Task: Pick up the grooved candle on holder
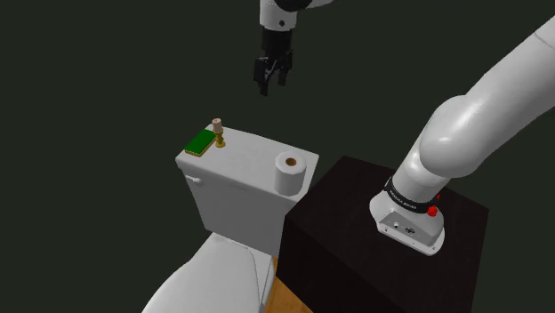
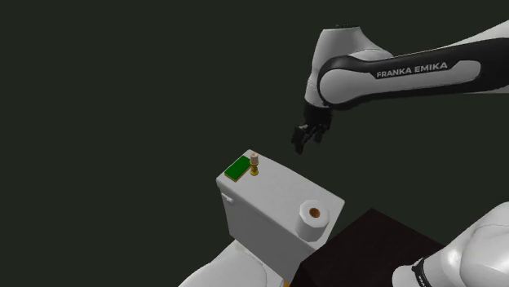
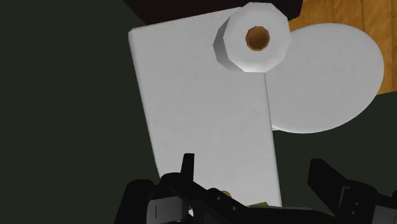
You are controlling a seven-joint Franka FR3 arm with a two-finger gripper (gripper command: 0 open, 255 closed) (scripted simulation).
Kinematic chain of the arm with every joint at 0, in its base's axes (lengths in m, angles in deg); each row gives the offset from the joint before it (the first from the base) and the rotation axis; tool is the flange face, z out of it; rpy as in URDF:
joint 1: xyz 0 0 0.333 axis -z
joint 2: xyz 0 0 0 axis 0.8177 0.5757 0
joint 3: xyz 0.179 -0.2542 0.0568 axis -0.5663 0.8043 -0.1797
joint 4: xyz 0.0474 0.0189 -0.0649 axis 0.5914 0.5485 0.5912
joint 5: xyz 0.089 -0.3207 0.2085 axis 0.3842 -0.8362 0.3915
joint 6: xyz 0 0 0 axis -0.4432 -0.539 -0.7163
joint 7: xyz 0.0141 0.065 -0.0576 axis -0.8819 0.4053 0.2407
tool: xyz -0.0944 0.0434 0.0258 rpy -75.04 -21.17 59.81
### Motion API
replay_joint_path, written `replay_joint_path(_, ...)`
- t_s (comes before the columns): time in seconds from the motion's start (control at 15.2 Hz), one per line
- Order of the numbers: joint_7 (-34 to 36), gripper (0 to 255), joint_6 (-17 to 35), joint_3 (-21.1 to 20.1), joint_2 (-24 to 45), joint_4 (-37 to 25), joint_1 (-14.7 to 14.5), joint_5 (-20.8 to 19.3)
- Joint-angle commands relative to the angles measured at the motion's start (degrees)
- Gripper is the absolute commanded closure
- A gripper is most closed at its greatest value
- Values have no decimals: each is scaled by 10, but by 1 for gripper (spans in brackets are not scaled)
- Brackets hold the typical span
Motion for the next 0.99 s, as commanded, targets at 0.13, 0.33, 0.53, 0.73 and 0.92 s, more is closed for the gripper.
replay_joint_path(0.13, 25, 0, 49, -14, 88, -40, -1, -20)
replay_joint_path(0.33, 47, 0, 78, -22, 154, -78, -4, -40)
replay_joint_path(0.53, 70, 0, 99, -26, 222, -122, -10, -63)
replay_joint_path(0.73, 93, 0, 114, -25, 290, -174, -19, -87)
replay_joint_path(0.92, 112, 0, 121, -20, 358, -233, -30, -109)
